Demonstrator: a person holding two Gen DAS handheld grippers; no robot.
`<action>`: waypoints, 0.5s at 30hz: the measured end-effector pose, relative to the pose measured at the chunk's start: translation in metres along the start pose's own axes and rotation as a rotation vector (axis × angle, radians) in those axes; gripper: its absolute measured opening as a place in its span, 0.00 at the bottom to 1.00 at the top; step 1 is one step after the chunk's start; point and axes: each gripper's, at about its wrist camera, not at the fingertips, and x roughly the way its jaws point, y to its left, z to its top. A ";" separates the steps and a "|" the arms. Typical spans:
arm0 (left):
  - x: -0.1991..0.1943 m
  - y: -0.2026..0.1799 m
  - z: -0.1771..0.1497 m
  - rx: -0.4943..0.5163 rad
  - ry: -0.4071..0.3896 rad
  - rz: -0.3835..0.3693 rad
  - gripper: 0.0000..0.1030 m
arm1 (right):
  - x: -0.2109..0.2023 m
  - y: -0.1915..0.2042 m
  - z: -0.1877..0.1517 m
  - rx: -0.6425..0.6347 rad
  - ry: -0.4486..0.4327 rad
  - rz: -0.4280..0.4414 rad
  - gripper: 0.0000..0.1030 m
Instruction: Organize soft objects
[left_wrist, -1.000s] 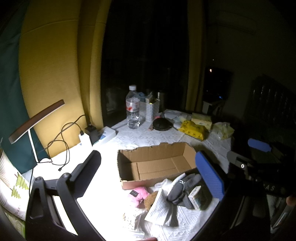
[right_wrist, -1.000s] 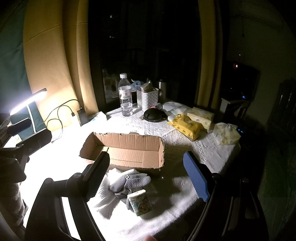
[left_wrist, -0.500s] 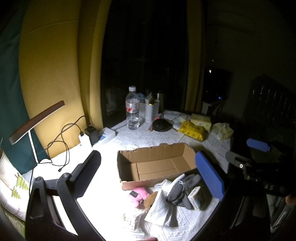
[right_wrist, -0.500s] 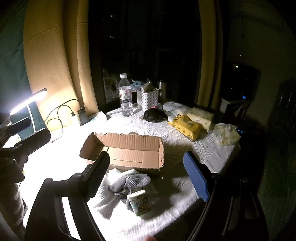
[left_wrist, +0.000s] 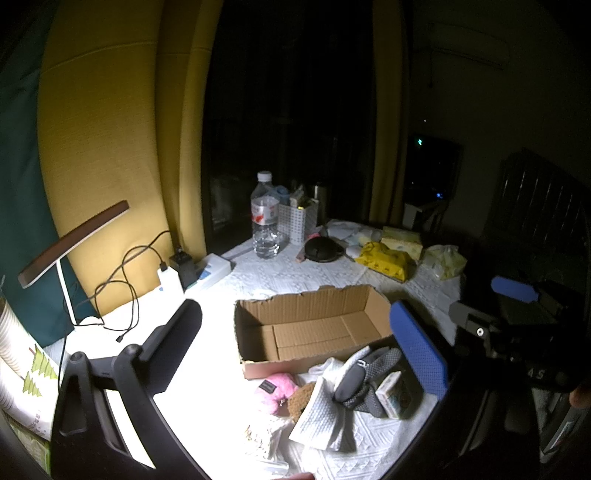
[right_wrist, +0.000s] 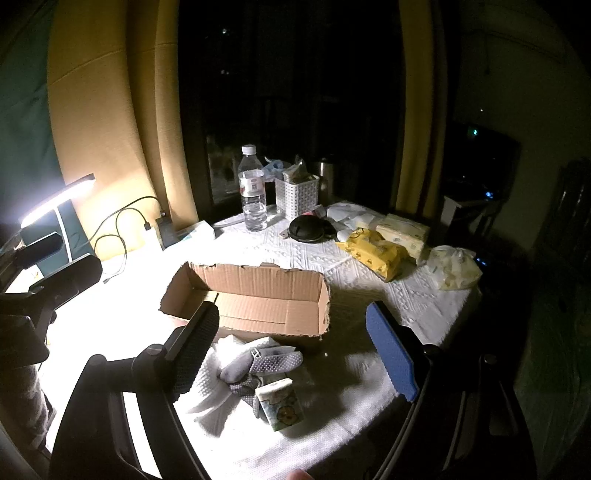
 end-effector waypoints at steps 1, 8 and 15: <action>0.000 0.000 0.000 0.000 0.000 -0.001 1.00 | 0.000 0.000 0.000 0.001 -0.001 0.000 0.82; 0.000 0.000 0.000 -0.001 0.001 -0.003 1.00 | 0.003 -0.001 -0.001 -0.002 -0.002 0.000 0.82; 0.012 0.002 -0.001 0.006 0.028 0.019 1.00 | 0.005 0.001 0.005 0.001 0.017 0.013 0.82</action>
